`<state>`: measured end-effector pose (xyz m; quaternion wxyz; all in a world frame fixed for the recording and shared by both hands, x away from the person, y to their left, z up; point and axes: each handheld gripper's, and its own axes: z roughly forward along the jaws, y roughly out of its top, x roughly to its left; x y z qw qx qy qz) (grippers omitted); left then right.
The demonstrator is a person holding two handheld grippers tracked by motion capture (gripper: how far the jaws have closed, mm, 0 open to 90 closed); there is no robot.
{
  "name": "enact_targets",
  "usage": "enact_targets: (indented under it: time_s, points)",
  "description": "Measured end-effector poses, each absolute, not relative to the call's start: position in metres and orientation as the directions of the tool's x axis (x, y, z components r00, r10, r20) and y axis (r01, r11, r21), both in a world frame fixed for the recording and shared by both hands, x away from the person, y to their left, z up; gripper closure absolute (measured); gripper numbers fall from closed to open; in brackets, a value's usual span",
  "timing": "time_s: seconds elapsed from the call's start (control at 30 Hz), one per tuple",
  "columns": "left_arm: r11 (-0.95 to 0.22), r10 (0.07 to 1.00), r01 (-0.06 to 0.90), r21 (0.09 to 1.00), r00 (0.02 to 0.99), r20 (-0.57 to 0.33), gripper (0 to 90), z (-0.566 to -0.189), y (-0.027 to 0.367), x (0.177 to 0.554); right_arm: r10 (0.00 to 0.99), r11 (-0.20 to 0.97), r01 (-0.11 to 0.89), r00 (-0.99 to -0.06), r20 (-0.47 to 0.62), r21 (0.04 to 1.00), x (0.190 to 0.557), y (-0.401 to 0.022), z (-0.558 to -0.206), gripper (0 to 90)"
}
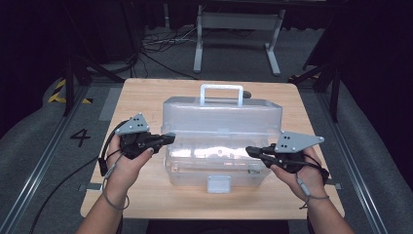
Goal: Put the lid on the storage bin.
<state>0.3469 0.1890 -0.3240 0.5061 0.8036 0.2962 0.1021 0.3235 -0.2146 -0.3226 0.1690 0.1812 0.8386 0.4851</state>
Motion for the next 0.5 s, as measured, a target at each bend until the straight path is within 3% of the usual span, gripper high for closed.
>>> enact_targets:
  time_s: [0.5]
  points:
    - [-0.321, 0.572, 0.378, 0.869, 0.808, -0.14, 89.9, -0.326, 0.19, 0.346, 0.6, 0.309, 0.291, -0.798, 0.052, 0.905, 0.32, -0.269, -0.327, 90.0]
